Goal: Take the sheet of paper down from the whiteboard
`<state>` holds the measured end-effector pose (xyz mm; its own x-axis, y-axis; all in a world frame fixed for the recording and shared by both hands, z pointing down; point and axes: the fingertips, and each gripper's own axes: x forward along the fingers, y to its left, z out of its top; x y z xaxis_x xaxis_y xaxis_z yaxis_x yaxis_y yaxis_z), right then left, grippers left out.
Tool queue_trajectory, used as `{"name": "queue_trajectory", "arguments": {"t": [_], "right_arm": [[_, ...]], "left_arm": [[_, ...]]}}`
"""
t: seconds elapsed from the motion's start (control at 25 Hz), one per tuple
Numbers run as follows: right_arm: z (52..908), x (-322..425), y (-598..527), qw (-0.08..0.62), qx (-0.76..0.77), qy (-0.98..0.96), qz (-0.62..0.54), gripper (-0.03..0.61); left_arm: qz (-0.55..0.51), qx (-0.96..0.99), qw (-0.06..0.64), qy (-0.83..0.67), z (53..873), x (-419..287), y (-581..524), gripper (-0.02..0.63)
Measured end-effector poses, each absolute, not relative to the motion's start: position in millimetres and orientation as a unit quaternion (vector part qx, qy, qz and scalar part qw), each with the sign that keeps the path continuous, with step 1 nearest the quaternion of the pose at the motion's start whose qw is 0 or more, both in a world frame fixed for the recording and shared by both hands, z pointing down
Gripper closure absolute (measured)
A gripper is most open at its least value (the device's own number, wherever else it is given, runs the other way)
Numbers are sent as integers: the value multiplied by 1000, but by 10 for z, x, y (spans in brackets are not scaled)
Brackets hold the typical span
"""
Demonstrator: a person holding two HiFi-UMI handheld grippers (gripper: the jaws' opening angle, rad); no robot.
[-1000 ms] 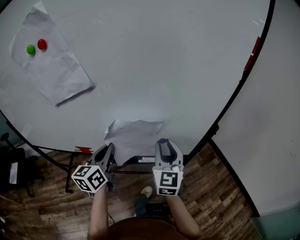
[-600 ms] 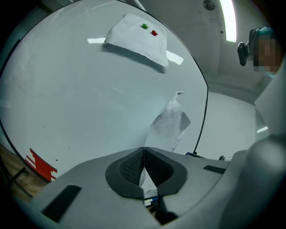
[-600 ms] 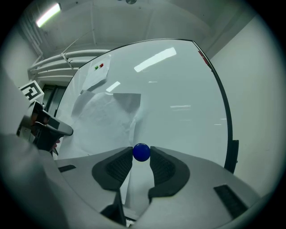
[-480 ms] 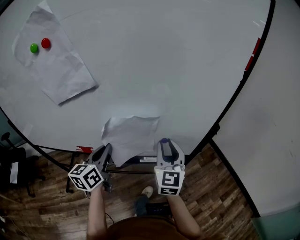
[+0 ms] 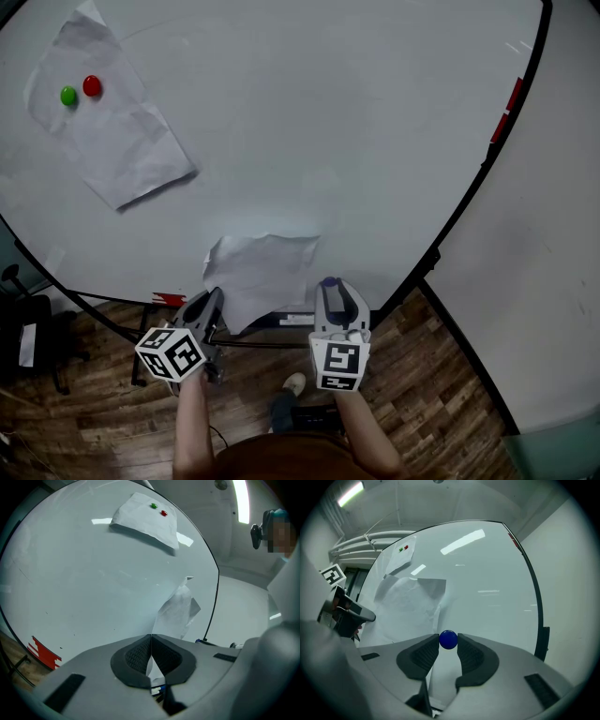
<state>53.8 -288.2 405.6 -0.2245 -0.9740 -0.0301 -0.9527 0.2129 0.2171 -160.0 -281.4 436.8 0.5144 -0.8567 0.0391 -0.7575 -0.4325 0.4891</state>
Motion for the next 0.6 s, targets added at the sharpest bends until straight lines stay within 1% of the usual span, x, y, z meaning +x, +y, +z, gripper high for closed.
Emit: {"name": "queue_trajectory", "arguments": {"t": [0.6], "right_arm": [[4078,526,-2893,60,620,-777,-92,443]], "left_arm": [[-105,841,231,-478,4390,-1604,-2824,589]]}}
